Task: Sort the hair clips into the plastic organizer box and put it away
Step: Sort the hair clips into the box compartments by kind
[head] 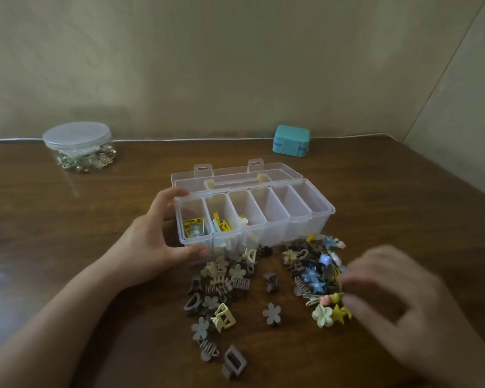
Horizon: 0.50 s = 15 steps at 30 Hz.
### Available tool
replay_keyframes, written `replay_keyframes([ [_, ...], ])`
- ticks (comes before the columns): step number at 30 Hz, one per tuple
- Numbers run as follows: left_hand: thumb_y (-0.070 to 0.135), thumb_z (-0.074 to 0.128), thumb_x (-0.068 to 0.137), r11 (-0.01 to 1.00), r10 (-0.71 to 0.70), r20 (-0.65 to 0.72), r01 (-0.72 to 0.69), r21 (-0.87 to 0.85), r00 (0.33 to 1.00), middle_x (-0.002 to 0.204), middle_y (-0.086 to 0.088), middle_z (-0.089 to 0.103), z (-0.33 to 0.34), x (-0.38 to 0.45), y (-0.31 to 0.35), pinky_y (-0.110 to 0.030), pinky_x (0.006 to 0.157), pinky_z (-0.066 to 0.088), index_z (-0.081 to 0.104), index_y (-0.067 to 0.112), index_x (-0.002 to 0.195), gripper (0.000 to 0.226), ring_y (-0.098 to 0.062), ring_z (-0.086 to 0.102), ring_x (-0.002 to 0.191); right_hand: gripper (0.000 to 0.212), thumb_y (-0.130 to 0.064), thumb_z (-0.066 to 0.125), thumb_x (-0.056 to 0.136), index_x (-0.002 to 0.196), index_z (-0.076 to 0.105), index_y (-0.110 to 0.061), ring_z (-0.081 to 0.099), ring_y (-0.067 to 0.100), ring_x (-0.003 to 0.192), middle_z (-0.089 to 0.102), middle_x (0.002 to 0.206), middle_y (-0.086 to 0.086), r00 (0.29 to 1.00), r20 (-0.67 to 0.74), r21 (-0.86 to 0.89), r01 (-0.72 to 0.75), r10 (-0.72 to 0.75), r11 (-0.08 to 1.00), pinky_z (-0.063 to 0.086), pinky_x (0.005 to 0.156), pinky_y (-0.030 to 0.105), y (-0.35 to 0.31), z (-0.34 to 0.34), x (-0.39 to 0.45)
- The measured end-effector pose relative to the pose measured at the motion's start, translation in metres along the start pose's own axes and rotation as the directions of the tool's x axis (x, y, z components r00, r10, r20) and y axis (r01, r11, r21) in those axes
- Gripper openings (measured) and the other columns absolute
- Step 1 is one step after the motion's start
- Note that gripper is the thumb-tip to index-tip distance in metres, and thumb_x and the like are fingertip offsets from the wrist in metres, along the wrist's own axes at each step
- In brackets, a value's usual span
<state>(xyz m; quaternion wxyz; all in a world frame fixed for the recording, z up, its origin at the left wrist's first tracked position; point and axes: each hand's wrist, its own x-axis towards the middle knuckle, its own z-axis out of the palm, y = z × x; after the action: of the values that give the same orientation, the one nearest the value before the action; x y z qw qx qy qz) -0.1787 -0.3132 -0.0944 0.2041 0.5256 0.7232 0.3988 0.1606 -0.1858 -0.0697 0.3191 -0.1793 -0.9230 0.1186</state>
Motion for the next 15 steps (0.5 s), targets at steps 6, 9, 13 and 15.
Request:
replay_keyframes([
  [6, 0.078, 0.079, 0.043, 1.0, -0.016, 0.002, 0.016, -0.018, 1.0, 0.131, 0.018, 0.059, 0.001, 0.0, 0.001, -0.047, 0.102, 0.049, 0.028, 0.057, 0.131, 0.104, -0.007, 0.059, 0.119, 0.024, -0.041, 0.057, 0.084, 0.099, 0.072, -0.031, 0.054, 0.008, 0.099, 0.057, 0.097, -0.021, 0.986, 0.023, -0.109, -0.162, 0.166, 0.981, 0.042, 0.081, 0.022, 0.005, 0.019, -0.032],
  [9, 0.078, 0.079, 0.042, 1.0, -0.021, 0.0, 0.021, -0.02, 1.0, 0.129, 0.02, 0.059, 0.001, -0.001, 0.002, -0.047, 0.102, 0.048, 0.028, 0.058, 0.131, 0.104, -0.007, 0.059, 0.119, 0.028, -0.052, 0.051, 0.08, 0.099, 0.067, -0.039, 0.049, 0.002, 0.1, 0.051, 0.1, -0.027, 0.968, 0.091, -0.19, -0.214, 0.234, 0.958, 0.04, 0.077, 0.017, -0.001, 0.027, -0.024],
  [13, 0.078, 0.08, 0.043, 1.0, -0.021, 0.0, 0.021, -0.022, 1.0, 0.133, 0.016, 0.059, 0.001, -0.001, 0.001, -0.047, 0.103, 0.048, 0.028, 0.057, 0.132, 0.105, -0.007, 0.059, 0.12, 0.026, -0.062, 0.042, 0.078, 0.092, 0.057, -0.045, 0.041, -0.003, 0.103, 0.047, 0.099, -0.032, 0.941, 0.208, -0.236, -0.218, 0.268, 0.947, 0.038, 0.078, 0.018, -0.008, 0.034, -0.012],
  [15, 0.076, 0.081, 0.044, 1.0, -0.018, 0.005, 0.018, -0.021, 1.0, 0.133, 0.016, 0.059, 0.0, -0.001, 0.0, -0.047, 0.103, 0.048, 0.028, 0.057, 0.132, 0.105, -0.007, 0.059, 0.12, 0.02, -0.06, 0.048, 0.077, 0.087, 0.055, -0.045, 0.041, -0.005, 0.102, 0.049, 0.096, -0.032, 0.938, 0.217, -0.226, -0.22, 0.269, 0.949, 0.039, 0.078, 0.019, -0.008, 0.034, -0.006],
])
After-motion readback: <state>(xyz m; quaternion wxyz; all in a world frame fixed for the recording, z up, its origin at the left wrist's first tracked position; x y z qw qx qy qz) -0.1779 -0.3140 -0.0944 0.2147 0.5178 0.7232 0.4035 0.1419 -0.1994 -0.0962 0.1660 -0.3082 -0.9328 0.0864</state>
